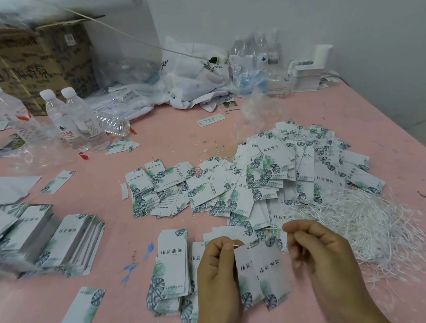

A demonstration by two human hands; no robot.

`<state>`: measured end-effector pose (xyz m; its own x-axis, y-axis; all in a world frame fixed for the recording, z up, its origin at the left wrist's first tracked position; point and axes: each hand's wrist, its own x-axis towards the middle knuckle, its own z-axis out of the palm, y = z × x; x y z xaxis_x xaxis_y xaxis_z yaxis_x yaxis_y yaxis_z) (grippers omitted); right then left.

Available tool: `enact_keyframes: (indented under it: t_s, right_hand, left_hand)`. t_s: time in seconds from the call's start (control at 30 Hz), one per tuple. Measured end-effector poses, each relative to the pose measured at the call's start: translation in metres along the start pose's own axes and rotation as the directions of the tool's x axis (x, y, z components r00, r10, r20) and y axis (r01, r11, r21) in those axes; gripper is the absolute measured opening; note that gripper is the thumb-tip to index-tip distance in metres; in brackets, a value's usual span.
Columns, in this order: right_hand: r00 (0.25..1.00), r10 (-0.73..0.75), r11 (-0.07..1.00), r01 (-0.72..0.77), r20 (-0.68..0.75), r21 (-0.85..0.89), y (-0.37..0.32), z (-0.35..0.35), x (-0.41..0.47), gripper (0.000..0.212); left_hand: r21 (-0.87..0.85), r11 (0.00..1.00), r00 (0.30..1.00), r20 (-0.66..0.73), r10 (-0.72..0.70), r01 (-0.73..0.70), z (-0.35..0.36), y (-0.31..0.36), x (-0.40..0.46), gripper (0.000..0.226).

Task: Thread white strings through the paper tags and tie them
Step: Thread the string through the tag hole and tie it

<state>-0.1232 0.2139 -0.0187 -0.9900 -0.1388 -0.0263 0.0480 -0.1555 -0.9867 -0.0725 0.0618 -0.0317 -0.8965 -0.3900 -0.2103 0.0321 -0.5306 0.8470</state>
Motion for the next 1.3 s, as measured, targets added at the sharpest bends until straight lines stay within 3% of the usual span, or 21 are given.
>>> enact_keyframes:
  t_s: [0.17, 0.37, 0.67, 0.77, 0.87, 1.13, 1.3]
  right_hand:
    - [0.99, 0.127, 0.952, -0.141, 0.068, 0.273, -0.004, -0.003, 0.009, 0.019]
    - [0.946, 0.266, 0.854, -0.32, 0.185, 0.41, -0.011, -0.006, 0.014, 0.017]
    - [0.928, 0.226, 0.762, -0.358, 0.297, 0.54, -0.011, -0.01, 0.013, 0.012]
    - [0.918, 0.201, 0.733, -0.373, 0.342, 0.569, -0.013, -0.012, 0.013, 0.041]
    - [0.917, 0.2, 0.721, -0.376, 0.345, 0.582, -0.017, -0.013, 0.012, 0.056]
    - [0.928, 0.202, 0.815, -0.336, 0.312, 0.471, -0.019, 0.0, 0.004, 0.055]
    - [0.931, 0.118, 0.859, -0.27, 0.346, 0.435, -0.016, 0.005, 0.0, 0.053]
  left_hand:
    - [-0.187, 0.981, 0.996, -0.059, -0.071, 0.059, -0.001, 0.004, 0.004, 0.016]
    - [-0.43, 0.897, 0.99, -0.045, -0.137, 0.104, -0.005, 0.009, 0.013, 0.01]
    - [-0.463, 0.878, 0.985, -0.061, -0.163, 0.116, -0.007, 0.006, 0.014, 0.021]
    - [-0.471, 0.872, 0.984, -0.046, -0.173, 0.132, -0.006, 0.008, 0.014, 0.01]
    - [-0.495, 0.852, 0.981, 0.002, -0.193, 0.169, -0.006, 0.01, 0.013, 0.008]
    - [-0.508, 0.84, 0.98, 0.045, -0.196, 0.191, -0.006, 0.01, 0.011, 0.01]
    - [-0.31, 0.946, 0.996, 0.007, -0.091, 0.089, -0.007, 0.002, 0.009, 0.014]
